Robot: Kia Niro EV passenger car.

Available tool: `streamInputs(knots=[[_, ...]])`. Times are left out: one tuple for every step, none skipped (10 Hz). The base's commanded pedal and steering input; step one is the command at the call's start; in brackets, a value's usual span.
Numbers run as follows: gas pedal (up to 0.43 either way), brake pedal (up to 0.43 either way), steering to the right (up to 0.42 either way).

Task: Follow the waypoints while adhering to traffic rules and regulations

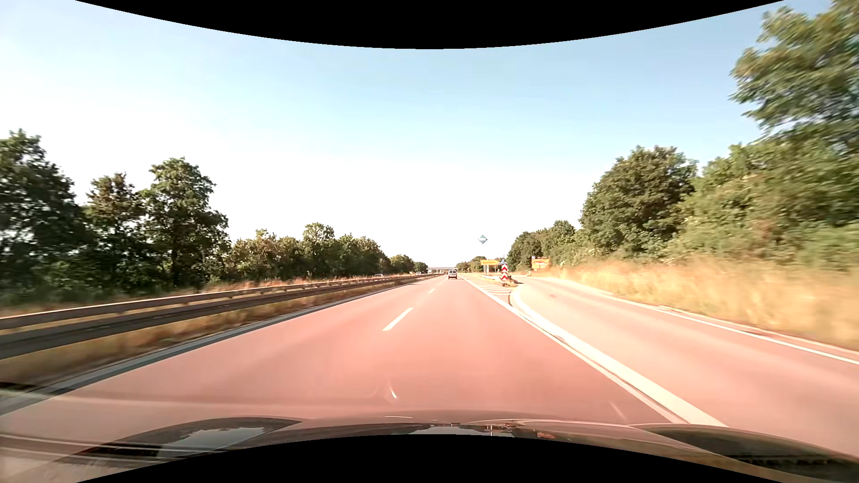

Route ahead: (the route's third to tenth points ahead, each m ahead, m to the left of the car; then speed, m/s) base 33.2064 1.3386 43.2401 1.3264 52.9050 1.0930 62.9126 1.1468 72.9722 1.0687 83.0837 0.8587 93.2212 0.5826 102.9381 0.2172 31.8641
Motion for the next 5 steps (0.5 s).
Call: streamInputs(knots=[[0.228,0.006,-0.002],[0.228,0.006,-0.001],[0.228,0.006,-0.001],[0.228,0.006,0.0],[0.228,0.006,0.0]])
